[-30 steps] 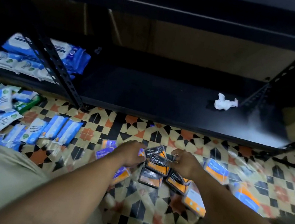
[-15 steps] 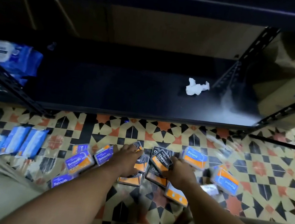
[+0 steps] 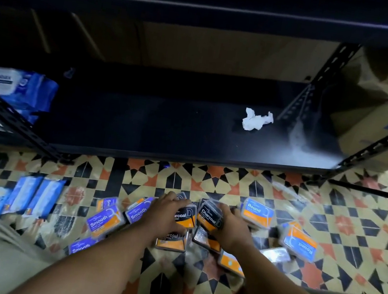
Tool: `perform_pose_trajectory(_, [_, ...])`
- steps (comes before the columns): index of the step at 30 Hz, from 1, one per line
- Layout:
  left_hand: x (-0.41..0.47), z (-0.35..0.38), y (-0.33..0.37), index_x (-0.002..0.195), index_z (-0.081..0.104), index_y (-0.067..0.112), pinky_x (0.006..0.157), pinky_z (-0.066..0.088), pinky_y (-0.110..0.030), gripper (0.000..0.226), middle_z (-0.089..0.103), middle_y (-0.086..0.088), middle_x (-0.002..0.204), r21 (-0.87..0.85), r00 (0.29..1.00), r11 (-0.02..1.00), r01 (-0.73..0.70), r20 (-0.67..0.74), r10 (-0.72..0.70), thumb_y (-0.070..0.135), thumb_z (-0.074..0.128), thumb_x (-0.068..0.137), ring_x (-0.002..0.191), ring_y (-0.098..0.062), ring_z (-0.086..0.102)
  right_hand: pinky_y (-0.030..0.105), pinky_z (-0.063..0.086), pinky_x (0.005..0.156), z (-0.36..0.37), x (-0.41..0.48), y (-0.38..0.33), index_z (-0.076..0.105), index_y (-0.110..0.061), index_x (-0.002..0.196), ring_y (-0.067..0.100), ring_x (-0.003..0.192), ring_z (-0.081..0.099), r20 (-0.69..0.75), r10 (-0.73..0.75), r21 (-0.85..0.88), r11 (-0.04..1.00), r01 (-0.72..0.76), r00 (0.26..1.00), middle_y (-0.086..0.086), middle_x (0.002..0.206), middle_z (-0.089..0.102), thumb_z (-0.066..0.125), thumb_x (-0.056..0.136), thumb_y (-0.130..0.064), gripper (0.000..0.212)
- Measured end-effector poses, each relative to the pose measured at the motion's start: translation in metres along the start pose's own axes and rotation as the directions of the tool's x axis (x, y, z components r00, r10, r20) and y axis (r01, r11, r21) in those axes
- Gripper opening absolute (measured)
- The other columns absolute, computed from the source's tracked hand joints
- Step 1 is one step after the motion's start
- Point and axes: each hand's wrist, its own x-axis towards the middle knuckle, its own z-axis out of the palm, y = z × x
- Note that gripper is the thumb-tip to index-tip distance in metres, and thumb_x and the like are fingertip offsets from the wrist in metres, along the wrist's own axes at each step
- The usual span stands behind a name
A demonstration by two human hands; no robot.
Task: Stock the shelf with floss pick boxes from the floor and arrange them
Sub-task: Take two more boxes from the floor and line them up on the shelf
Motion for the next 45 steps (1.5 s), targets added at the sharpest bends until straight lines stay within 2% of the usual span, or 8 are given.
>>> perform_pose_trajectory(4, [-0.008, -0.013, 0.002, 0.141, 0.049, 0.036, 0.104, 0.039, -0.038, 0.063, 0.054, -0.006, 0.126, -0.121, 0.999, 0.992, 0.022, -0.028, -0.026, 0.030, 0.074, 0.084, 0.128, -0.025, 0.041, 0.030, 0.047, 0.078, -0.009, -0.011, -0.002, 0.038, -0.027, 0.133, 0.027, 0.104, 0.060, 0.014, 0.008, 0.043, 0.999, -0.008, 1.000, 0.005, 0.121, 0.053, 0.077, 0.079, -0.032, 0.067])
perform_pose_trajectory(11, [-0.033, -0.044, 0.018, 0.145, 0.043, 0.036, 0.105, 0.036, -0.034, 0.059, 0.053, -0.004, 0.130, -0.035, 0.993, 0.999, -0.001, -0.117, -0.003, 0.020, 0.059, 0.091, 0.130, -0.025, 0.036, 0.029, 0.042, 0.065, -0.036, -0.032, -0.015, 0.034, -0.029, 0.135, 0.026, 0.085, 0.057, 0.051, -0.008, 0.045, 0.999, 0.005, 0.999, 0.002, 0.100, 0.061, 0.066, 0.079, -0.020, 0.064])
perform_pose_trajectory(18, [-0.065, -0.109, 0.057, 0.142, 0.046, 0.040, 0.100, 0.039, -0.032, 0.057, 0.052, 0.005, 0.111, -0.151, 0.915, 0.982, -0.114, -0.400, 0.045, 0.018, 0.061, 0.091, 0.116, -0.020, 0.042, 0.033, 0.052, 0.066, -0.103, -0.054, -0.069, 0.036, -0.047, 0.130, 0.024, 0.085, 0.061, -0.204, -0.162, 0.111, 0.976, 0.187, 0.966, 0.002, 0.115, 0.061, 0.066, 0.083, -0.020, 0.062])
perform_pose_trajectory(25, [-0.122, -0.222, 0.114, 0.144, 0.047, 0.034, 0.098, 0.036, -0.025, 0.058, 0.054, 0.005, 0.115, 0.044, 0.701, 0.954, -0.298, -0.668, 0.250, 0.022, 0.064, 0.090, 0.109, -0.016, 0.043, 0.041, 0.053, 0.077, -0.211, -0.109, -0.129, 0.034, -0.051, 0.132, 0.026, 0.099, 0.060, -0.586, -0.350, -0.046, 0.915, 0.402, 0.731, -0.002, 0.117, 0.058, 0.069, 0.083, -0.026, 0.065])
perform_pose_trajectory(29, [-0.153, -0.286, 0.146, 0.141, 0.053, 0.028, 0.097, 0.038, -0.028, 0.057, 0.061, 0.000, 0.114, 0.194, 0.543, 0.916, -0.353, -0.755, 0.369, 0.020, 0.068, 0.087, 0.104, -0.022, 0.047, 0.040, 0.051, 0.083, -0.276, -0.144, -0.166, 0.038, -0.046, 0.136, 0.027, 0.103, 0.058, -0.705, -0.419, -0.132, 0.870, 0.474, 0.573, 0.000, 0.113, 0.056, 0.070, 0.082, -0.024, 0.066])
perform_pose_trajectory(33, [-0.165, -0.342, 0.173, 0.142, 0.051, 0.029, 0.096, 0.035, -0.027, 0.057, 0.060, 0.003, 0.116, 0.259, 0.475, 0.897, -0.357, -0.777, 0.414, 0.021, 0.068, 0.088, 0.109, -0.022, 0.046, 0.039, 0.048, 0.084, -0.334, -0.162, -0.199, 0.039, -0.043, 0.138, 0.029, 0.103, 0.057, -0.762, -0.462, -0.222, 0.845, 0.486, 0.454, 0.002, 0.113, 0.054, 0.070, 0.084, -0.028, 0.064])
perform_pose_trajectory(40, [-0.123, -0.387, 0.189, 0.124, 0.048, 0.041, 0.087, 0.046, -0.035, 0.043, 0.058, -0.001, 0.113, 0.189, 0.637, 0.947, -0.259, -0.703, 0.315, 0.032, 0.067, 0.086, 0.104, -0.023, 0.053, 0.044, 0.051, 0.082, -0.373, -0.126, -0.222, 0.033, -0.047, 0.135, 0.036, 0.098, 0.057, -0.691, -0.441, -0.263, 0.891, 0.369, 0.573, 0.004, 0.113, 0.049, 0.063, 0.084, -0.025, 0.063])
perform_pose_trajectory(45, [-0.094, -0.396, 0.188, 0.129, 0.054, 0.036, 0.100, 0.039, -0.045, 0.039, 0.048, 0.005, 0.134, 0.298, 0.564, 0.942, -0.155, -0.756, 0.332, 0.033, 0.061, 0.091, 0.123, -0.022, 0.039, 0.039, 0.047, 0.074, -0.381, -0.090, -0.220, 0.039, -0.045, 0.132, 0.035, 0.099, 0.056, -0.694, -0.428, -0.259, 0.899, 0.353, 0.579, 0.004, 0.121, 0.045, 0.059, 0.085, -0.019, 0.057])
